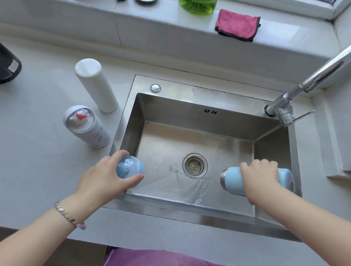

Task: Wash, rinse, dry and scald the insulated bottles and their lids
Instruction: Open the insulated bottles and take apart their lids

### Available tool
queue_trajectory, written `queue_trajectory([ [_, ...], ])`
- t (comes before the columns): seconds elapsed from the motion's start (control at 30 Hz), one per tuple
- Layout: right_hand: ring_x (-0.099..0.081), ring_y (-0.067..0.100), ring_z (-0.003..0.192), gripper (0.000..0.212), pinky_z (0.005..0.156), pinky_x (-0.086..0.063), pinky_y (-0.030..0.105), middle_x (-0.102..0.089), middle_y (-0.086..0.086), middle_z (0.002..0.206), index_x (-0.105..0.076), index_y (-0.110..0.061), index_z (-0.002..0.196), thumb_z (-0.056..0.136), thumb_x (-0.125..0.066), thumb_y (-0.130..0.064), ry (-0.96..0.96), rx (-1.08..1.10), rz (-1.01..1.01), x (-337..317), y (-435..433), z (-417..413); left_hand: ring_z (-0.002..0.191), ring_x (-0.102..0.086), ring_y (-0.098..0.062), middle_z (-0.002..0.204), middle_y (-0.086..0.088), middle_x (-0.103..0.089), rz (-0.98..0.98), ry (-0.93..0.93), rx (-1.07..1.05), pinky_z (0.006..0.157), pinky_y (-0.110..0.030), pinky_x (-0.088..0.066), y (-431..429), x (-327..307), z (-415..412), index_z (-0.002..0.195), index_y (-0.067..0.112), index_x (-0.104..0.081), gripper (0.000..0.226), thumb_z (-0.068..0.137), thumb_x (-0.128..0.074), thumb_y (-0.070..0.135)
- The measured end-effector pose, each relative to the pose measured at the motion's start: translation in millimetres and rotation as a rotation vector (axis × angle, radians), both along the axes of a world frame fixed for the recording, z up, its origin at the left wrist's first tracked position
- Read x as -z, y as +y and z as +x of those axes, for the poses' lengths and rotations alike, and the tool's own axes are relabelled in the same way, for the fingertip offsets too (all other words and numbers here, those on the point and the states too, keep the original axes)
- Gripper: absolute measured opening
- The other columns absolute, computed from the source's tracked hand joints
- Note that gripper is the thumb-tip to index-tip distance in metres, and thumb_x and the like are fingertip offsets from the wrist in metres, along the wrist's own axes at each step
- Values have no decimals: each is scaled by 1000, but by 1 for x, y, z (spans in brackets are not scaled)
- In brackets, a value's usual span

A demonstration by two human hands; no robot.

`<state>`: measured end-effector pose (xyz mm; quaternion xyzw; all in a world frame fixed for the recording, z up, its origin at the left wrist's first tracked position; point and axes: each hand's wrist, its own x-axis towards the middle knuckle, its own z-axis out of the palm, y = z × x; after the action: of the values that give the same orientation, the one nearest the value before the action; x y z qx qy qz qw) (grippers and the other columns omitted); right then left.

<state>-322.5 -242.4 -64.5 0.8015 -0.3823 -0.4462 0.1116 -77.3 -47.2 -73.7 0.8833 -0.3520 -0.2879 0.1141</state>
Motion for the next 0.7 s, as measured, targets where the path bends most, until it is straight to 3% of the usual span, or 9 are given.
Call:
queue_trajectory([
  [0.13, -49, 24, 117, 61, 97, -37, 35, -48, 5, 128, -39, -18, 130, 77, -66, -33, 113, 50, -33, -6, -1, -8, 105, -55, -20, 117, 4, -55, 0, -5, -9, 81, -32, -43, 4, 1, 4, 124, 36, -46, 60, 72, -67, 58],
  [0.23, -51, 22, 112, 65, 91, -39, 32, -45, 4, 124, -39, -21, 128, 73, -70, -34, 7, 98, -5, -8, 1, -15, 104, -55, -21, 118, 3, -55, 7, -13, -37, 77, -31, -42, 13, 2, 11, 124, 37, -45, 60, 72, -66, 59],
  [0.3, -54, 22, 95, 69, 80, -41, 30, -38, 4, 116, -39, -24, 124, 66, -74, -36, -213, 165, 52, -2, 6, -14, 105, -55, -21, 120, 3, -55, 17, -22, -57, 75, -31, -41, 21, 3, 18, 125, 36, -44, 61, 73, -65, 59],
  [0.37, -52, 24, 86, 75, 77, -43, 29, -36, 3, 108, -42, -25, 122, 57, -78, -34, -592, 347, 210, 9, 16, -4, 106, -55, -21, 123, 4, -54, 21, -50, -87, 74, -30, -40, 32, 3, 27, 127, 35, -43, 63, 73, -65, 59],
  [0.47, -48, 24, 102, 83, 81, -38, 29, -50, 1, 105, -53, -23, 117, 41, -82, -38, -1076, 543, 449, 25, 43, 40, 111, -55, -24, 127, 4, -54, 37, -109, -168, 75, -31, -39, 54, 4, 48, 131, 30, -40, 69, 73, -67, 57],
  [0.53, -51, 22, 105, 83, 86, -43, 33, -59, -3, 106, -56, -28, 112, 33, -76, -45, -1263, 604, 563, 38, 70, 78, 110, -56, -25, 128, 4, -54, 58, -145, -210, 75, -32, -40, 71, 9, 64, 131, 27, -40, 70, 73, -68, 56],
  [0.6, -55, 17, 107, 79, 92, -46, 38, -60, -7, 110, -55, -37, 110, 35, -76, -41, -1403, 641, 681, 55, 99, 120, 112, -55, -24, 130, 5, -52, 88, -175, -230, 77, -33, -42, 87, 18, 81, 130, 26, -40, 70, 73, -69, 54],
  [0.7, -51, 14, 109, 74, 96, -43, 35, -56, -16, 109, -49, -46, 104, 38, -80, -31, -1496, 588, 782, 69, 139, 176, 115, -53, -23, 135, 6, -47, 121, -177, -241, 82, -34, -44, 103, 34, 101, 134, 27, -37, 72, 74, -69, 51],
])
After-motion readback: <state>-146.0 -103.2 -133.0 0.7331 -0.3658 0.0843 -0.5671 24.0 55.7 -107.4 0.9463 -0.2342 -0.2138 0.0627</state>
